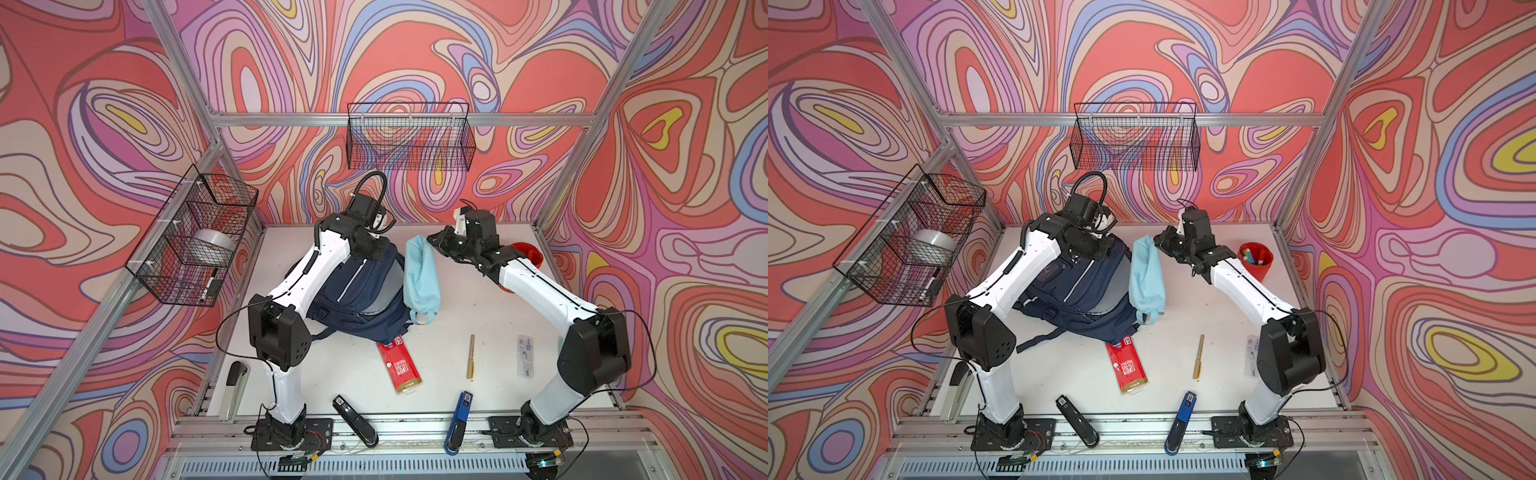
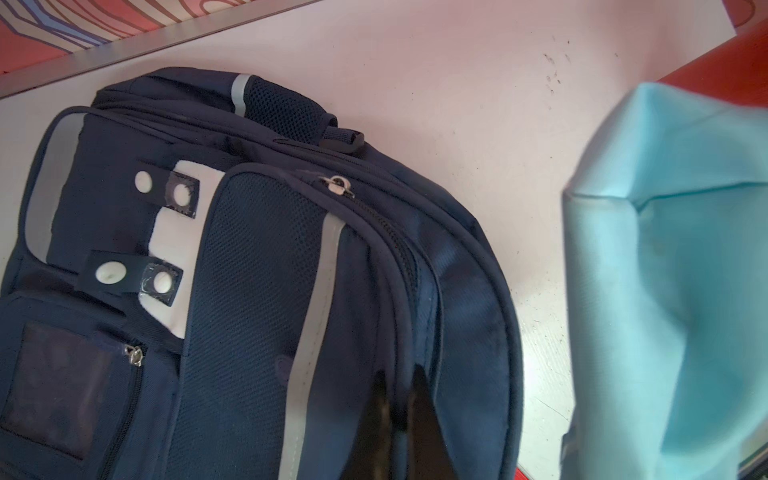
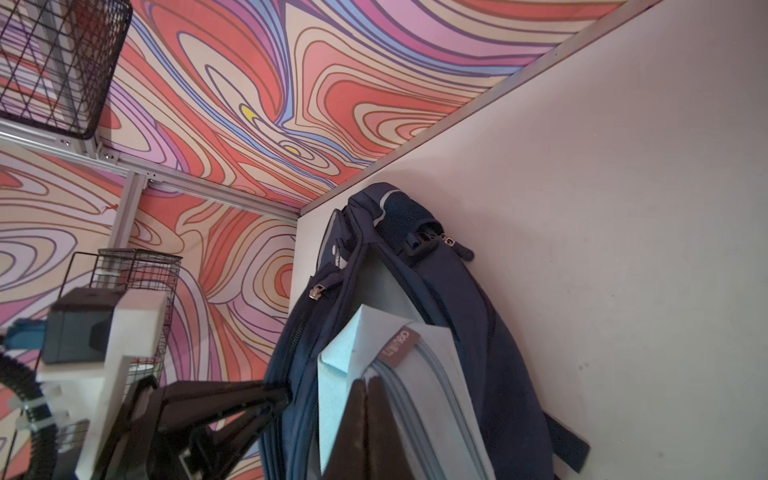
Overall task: Pack the student bag
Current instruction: 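Carry the light-blue pouch into the backpack's open compartment with the right gripper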
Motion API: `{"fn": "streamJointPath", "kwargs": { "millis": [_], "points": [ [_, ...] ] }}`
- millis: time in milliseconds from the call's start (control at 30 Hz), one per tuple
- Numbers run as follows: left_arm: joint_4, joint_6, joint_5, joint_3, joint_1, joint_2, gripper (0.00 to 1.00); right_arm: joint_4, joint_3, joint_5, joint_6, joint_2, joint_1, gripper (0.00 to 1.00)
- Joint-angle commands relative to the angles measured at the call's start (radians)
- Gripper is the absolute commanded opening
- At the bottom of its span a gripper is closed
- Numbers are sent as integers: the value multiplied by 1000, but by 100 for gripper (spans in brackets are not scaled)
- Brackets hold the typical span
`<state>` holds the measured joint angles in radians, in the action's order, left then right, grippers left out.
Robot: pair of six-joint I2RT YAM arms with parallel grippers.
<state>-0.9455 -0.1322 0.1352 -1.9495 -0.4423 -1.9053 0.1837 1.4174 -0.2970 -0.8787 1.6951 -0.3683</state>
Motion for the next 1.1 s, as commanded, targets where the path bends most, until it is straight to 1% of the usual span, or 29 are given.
{"fn": "streamJointPath", "kwargs": {
  "millis": [0, 67, 100, 167, 267, 300, 400, 500, 667, 733, 800, 833, 933, 967, 1000, 1067],
  "points": [
    [45, -25, 74, -21, -3, 34, 0, -50, 73, 4, -104, 68, -6, 0],
    [78, -48, 86, -8, 7, 43, 0, -42, 96, 31, -118, 122, -27, 0],
    [87, -57, 100, -12, 15, 46, 0, -53, 93, 27, -134, 143, -35, 0],
    [65, -62, 135, -74, 32, 31, 0, -130, 63, 25, -187, 180, -58, 0],
    [-2, -47, 147, -187, 36, -6, 0, -171, 68, 65, -213, 242, -98, 0],
    [-6, -47, 152, -200, 37, -11, 0, -188, 74, 63, -224, 261, -107, 0],
    [0, -50, 167, -203, 37, -20, 0, -249, 92, 60, -271, 311, -135, 0],
    [6, -58, 175, -198, 37, -26, 0, -302, 101, 99, -312, 337, -163, 0],
    [28, -86, 221, -201, 36, -32, 0, -515, 135, 106, -508, 438, -167, 0],
    [30, -84, 205, -200, 36, -24, 0, -494, 190, 151, -497, 460, -174, 0],
    [29, -74, 189, -202, 36, -21, 0, -535, 197, 171, -529, 472, -179, 0],
    [23, -72, 182, -206, 37, -23, 0, -564, 184, 188, -558, 469, -178, 0],
    [33, -85, 184, -217, 41, -27, 0, -659, 98, 301, -619, 441, -190, 0],
    [41, -91, 188, -225, 42, -31, 0, -702, 81, 322, -643, 441, -197, 0],
    [43, -96, 195, -240, 41, -36, 0, -698, 112, 308, -645, 457, -200, 0],
    [24, -87, 202, -286, 43, -60, 0, -587, 223, 247, -583, 497, -217, 0]
  ]
}}
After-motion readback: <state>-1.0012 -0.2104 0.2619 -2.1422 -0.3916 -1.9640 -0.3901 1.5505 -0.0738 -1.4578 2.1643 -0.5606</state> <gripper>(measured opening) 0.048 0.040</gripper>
